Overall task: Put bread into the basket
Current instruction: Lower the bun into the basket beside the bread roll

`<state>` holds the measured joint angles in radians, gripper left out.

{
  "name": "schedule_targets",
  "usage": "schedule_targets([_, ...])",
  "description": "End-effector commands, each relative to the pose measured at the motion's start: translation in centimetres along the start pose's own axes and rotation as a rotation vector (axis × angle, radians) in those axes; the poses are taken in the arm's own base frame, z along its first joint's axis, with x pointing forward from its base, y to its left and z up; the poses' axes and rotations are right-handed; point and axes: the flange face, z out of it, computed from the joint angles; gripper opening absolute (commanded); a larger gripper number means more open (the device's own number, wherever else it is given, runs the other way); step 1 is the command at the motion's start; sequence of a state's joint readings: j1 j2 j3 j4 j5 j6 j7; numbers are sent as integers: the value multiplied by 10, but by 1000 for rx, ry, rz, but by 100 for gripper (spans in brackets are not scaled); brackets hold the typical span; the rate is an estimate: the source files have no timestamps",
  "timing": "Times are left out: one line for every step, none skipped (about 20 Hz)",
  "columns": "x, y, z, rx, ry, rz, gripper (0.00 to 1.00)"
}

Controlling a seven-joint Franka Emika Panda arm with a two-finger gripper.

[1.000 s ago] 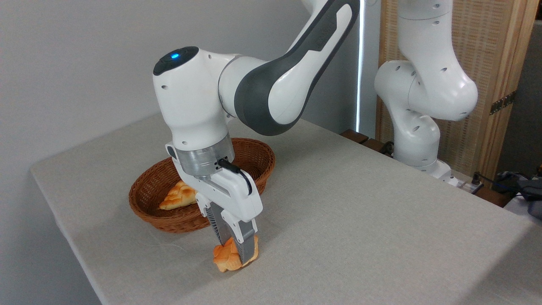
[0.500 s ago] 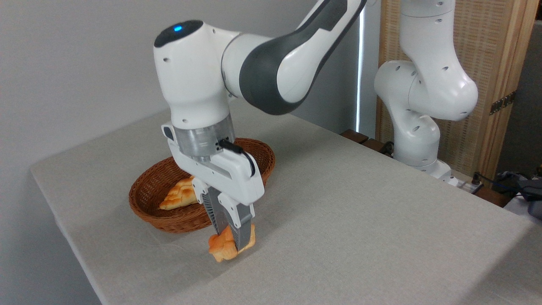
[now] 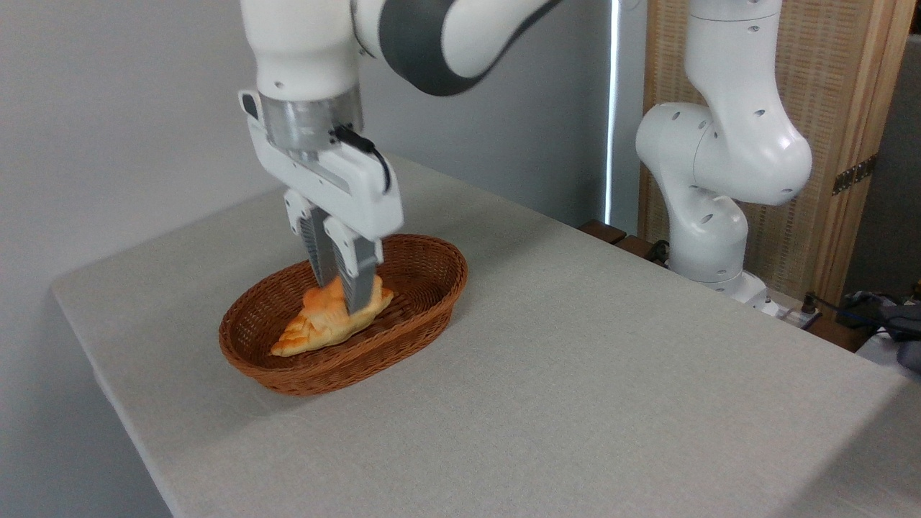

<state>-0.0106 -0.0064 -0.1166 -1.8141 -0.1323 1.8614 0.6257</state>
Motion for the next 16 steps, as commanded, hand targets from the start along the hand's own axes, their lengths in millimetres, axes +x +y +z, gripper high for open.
schedule_targets([29,40,11,-25,5,17,42])
schedule_targets([38,46,20,-26,10,31,42])
schedule_targets([45,50,23,-18,30,37,42])
schedule_targets([51,51,28,-13,45,36,42])
schedule_targets([55,50,34,-11,56,29,42])
schedule_targets([61,49,41,-5,73,26,42])
schedule_targets([67,49,46,3,94,18,42])
schedule_targets([71,46,50,9,111,3,44])
schedule_targets([75,49,57,8,114,7,47])
schedule_targets([79,56,66,-1,104,21,52])
schedule_targets([82,59,73,-7,94,25,58])
schedule_targets([83,61,77,-13,89,24,72])
schedule_targets([85,64,78,-14,87,9,76])
schedule_targets([85,65,79,-15,84,-1,85])
schedule_targets([85,65,79,-15,84,-6,98])
schedule_targets([85,66,80,-16,83,-5,100])
